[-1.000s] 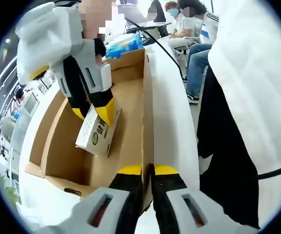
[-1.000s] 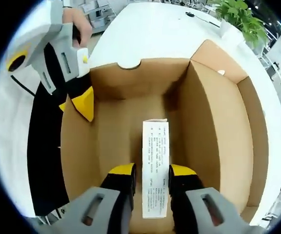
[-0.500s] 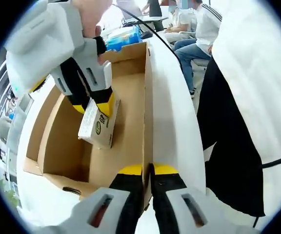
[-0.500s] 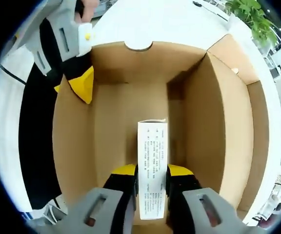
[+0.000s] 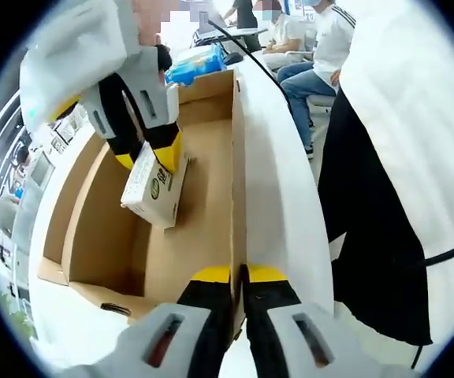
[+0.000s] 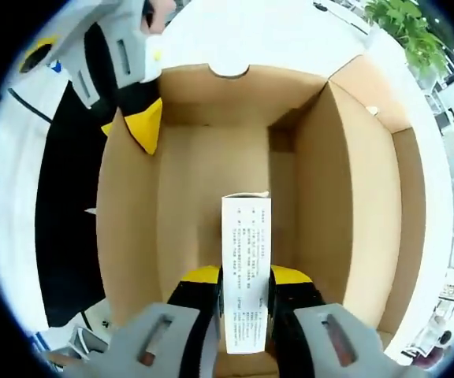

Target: Operate the shoe box by opening the lid, removing the specified soft item, and placing it in the target area until the item is outside and the box remains undamaged.

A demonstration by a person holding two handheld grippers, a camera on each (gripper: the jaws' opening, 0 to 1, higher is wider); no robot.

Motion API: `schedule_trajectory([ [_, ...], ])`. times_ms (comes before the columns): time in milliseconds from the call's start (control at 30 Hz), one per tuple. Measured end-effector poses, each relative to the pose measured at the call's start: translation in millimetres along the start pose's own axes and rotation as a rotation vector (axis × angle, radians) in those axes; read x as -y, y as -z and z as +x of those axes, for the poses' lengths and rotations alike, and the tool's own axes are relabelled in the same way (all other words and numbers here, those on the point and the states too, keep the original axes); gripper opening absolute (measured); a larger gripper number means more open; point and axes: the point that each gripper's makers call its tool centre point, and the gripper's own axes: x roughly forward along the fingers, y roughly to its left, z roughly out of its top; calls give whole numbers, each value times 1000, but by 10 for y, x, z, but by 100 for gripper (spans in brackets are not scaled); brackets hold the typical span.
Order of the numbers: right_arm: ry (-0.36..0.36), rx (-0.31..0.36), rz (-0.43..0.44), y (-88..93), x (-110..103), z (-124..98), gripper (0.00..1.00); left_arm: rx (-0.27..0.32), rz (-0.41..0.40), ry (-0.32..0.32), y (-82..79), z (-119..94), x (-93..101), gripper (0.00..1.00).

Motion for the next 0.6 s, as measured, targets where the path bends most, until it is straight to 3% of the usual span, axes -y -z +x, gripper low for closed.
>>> schedule_trajectory([
  [333,19,31,33,37,-33,-177,20,5,-12,-1,-1,4,-10,3],
  [400,-8,127,127,-82,-66,-280,20,9,-3,-10,-7,5,-10,3],
  [433,-16,155,122,-126,-86,-346,20,8,-2,-11,-7,6,-9,3],
  [533,49,69,45,25,-12,-404,20,10,6,-15,-10,6,-12,3],
  [600,49,66,47,47,-42,-436,20,11,8,-16,-5,10,-14,3],
])
